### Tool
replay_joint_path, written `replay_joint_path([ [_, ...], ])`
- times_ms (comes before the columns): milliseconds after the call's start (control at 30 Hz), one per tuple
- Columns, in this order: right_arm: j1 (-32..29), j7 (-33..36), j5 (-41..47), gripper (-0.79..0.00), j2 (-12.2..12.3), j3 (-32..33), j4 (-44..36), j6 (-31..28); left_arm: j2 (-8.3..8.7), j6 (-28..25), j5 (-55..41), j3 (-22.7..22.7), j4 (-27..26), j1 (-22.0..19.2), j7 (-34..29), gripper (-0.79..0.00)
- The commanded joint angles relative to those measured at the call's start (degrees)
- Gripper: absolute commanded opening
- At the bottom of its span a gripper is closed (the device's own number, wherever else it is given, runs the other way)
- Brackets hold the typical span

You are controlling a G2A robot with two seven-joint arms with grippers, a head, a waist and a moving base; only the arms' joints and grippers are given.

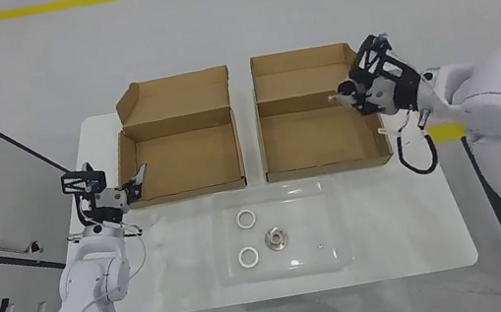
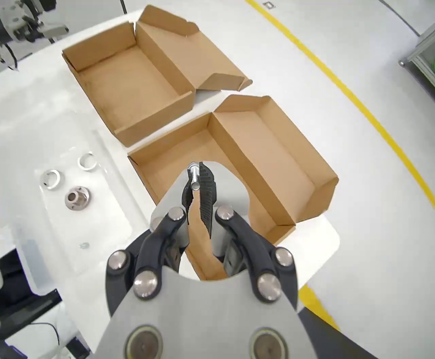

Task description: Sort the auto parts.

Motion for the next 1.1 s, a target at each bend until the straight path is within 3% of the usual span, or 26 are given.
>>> replay_joint_path([
  [0,1.98,1.01,-1.29,-0.785,-0.12,-2.25,1.79,-0.46,0.00,0.00,0.00,0.00,0.00,0.00,0.00,0.000],
  [333,7.94,1.80,-13.79,-0.785,-0.87,-11.79,8.69,-2.87,0.00,0.00,0.00,0.00,0.00,0.00,0.00,0.000],
  [567,10.38,0.11,-16.74,-0.785,-1.68,-17.13,13.90,-4.62,0.00,0.00,0.00,0.00,0.00,0.00,0.00,0.000],
  [1067,12.25,0.78,-23.02,-0.785,-2.14,-21.70,22.27,-5.44,0.00,0.00,0.00,0.00,0.00,0.00,0.00,0.000],
])
